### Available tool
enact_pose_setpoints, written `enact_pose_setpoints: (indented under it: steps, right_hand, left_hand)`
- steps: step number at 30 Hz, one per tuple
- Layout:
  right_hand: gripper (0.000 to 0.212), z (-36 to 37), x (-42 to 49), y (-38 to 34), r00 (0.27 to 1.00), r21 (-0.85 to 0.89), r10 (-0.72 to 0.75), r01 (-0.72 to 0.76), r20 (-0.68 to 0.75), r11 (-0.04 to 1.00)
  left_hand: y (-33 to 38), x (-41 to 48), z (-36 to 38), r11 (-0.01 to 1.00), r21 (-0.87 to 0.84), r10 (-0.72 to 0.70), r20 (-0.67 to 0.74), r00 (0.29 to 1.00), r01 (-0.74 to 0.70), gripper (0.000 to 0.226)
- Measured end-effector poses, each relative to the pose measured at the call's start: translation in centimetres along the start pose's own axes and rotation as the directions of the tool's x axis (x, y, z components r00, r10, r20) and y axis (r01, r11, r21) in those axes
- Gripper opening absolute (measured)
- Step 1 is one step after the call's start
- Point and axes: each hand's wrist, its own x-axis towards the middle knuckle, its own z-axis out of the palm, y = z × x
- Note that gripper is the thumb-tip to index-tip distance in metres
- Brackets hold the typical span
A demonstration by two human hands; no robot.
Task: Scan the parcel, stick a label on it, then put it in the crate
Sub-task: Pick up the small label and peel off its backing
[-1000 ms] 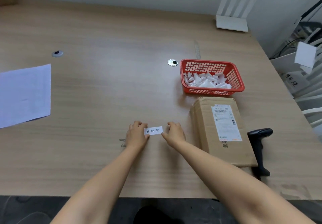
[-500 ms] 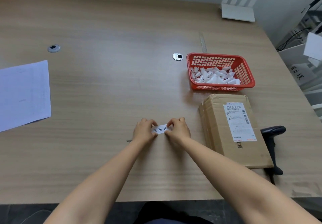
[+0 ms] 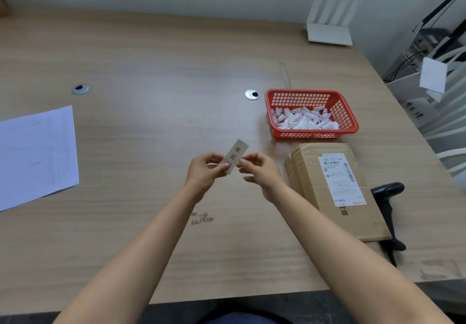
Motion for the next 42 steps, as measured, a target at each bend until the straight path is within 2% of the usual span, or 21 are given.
enact_pose_setpoints:
  steps: [6,10,13,17,21,31,33,35,37,39,40,42]
  right_hand:
    - [0.012,-0.4,-3.2,-4.2,0.984,0.069,-0.175,0.174,0.009,0.982]
    - [0.004,-1.3,-4.4,-5.7,0.955,0.034,-0.26,0.267,-0.142,0.963]
    - [0.007,-2.4,-4.9,-6.5,0.938,0.035,-0.292,0.304,-0.188,0.952]
    - [0.003,-3.6,-5.4,-7.0,0.929,0.021,-0.32,0.329,-0.187,0.944]
    - [0.01,-4.2,-5.6,-7.1,0.926,0.013,-0.326,0.334,-0.191,0.942]
    - [0.01,-5.0,-6.2,-7.0,0.912,-0.054,-0.357,0.354,-0.203,0.934]
    - [0.022,-5.1,-6.3,-6.9,0.913,-0.051,-0.343,0.341,-0.22,0.939]
    - [0.049,-5.1,-6.3,-6.7,0.894,-0.107,-0.341,0.324,-0.292,0.94]
    - [0.065,-5.2,-6.4,-6.1,0.783,-0.322,-0.485,0.377,-0.39,0.868]
    - [0.051,-5.4,-6.5,-5.7,0.62,-0.577,-0.703,0.45,-0.348,0.682]
    - [0.038,-5.5,-6.6,-5.5,0.574,-0.671,-0.771,0.458,-0.277,0.583]
    - [0.026,-5.5,-6.8,-5.3,0.563,-0.779,-0.815,0.449,-0.134,0.438]
  left_hand:
    - [5.1,-1.7,1.6,0.993,-0.077,0.104,0.129,0.986,-0.094,0.013]
    - [6.9,-2.8,2.8,0.989,-0.103,0.126,0.158,0.979,-0.111,0.008]
    - [7.6,-3.4,3.4,0.989,-0.103,0.119,0.178,0.977,-0.101,0.006]
    - [8.0,-4.2,4.1,0.991,-0.088,0.116,0.198,0.973,-0.1,0.011]
    - [8.2,-4.7,4.8,0.992,-0.079,0.115,0.2,0.973,-0.101,0.014]
    - [8.3,-5.2,5.9,0.992,-0.048,0.127,0.2,0.971,-0.12,0.02]
    - [8.3,-5.3,6.2,0.991,-0.043,0.132,0.183,0.974,-0.126,0.022]
    - [8.3,-5.3,6.5,0.991,-0.043,0.129,0.149,0.98,-0.124,0.023]
    - [8.4,-5.3,6.7,0.992,-0.039,0.123,0.12,0.985,-0.119,0.024]
    - [8.4,-5.4,6.8,0.993,-0.028,0.118,0.109,0.987,-0.116,0.024]
    - [8.5,-5.4,6.8,0.993,-0.017,0.118,0.109,0.987,-0.117,0.024]
    - [8.5,-5.5,6.9,0.991,0.015,0.127,0.12,0.985,-0.13,0.024]
